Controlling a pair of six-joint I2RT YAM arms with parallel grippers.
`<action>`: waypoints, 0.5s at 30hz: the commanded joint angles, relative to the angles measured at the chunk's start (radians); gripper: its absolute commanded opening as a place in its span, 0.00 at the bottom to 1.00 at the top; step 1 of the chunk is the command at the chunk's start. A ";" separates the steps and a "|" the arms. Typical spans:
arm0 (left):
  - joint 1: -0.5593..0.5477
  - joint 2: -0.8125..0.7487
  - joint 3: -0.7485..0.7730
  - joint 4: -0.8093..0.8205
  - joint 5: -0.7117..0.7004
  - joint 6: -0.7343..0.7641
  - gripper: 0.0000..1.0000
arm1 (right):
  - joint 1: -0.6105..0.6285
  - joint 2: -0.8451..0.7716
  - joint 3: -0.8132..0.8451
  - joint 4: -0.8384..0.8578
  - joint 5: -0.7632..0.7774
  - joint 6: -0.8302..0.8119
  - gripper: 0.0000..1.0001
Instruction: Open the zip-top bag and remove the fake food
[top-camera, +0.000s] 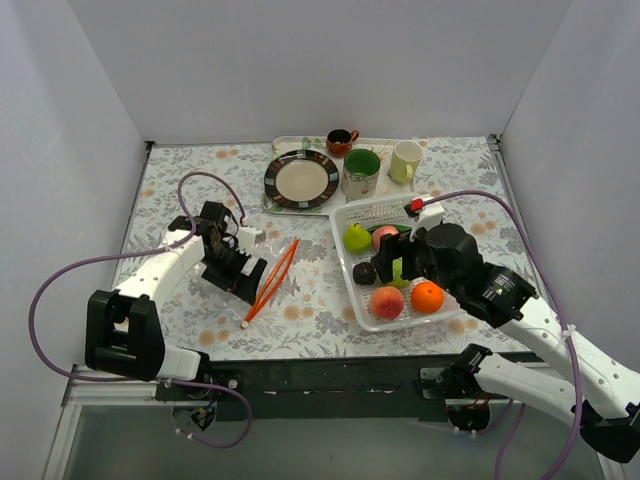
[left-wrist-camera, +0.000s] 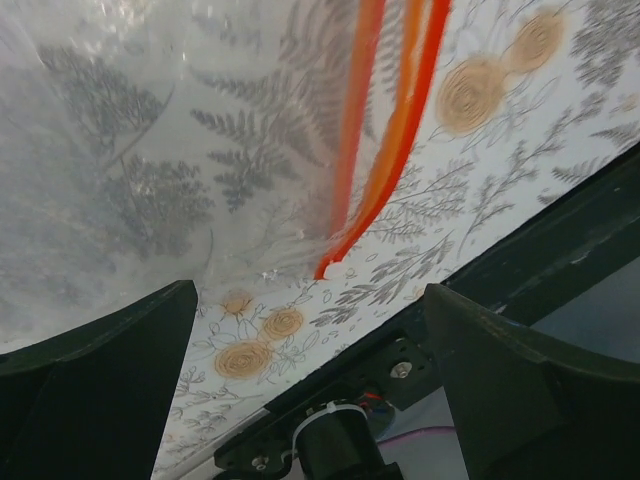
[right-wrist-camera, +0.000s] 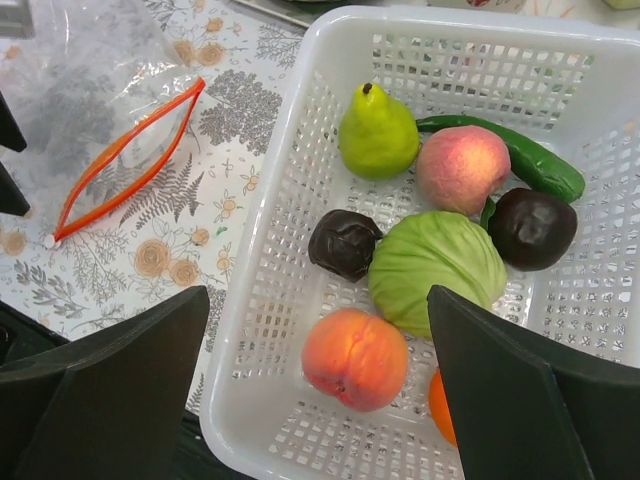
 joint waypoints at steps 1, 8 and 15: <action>-0.003 0.000 -0.095 0.096 -0.120 0.032 0.98 | -0.004 0.010 0.028 0.012 -0.032 0.005 0.98; -0.002 0.147 -0.146 0.231 -0.251 0.011 0.98 | -0.004 -0.015 -0.006 0.025 -0.088 0.011 0.98; 0.012 0.302 -0.035 0.329 -0.274 -0.038 0.98 | -0.004 0.003 -0.023 -0.007 -0.041 -0.010 0.98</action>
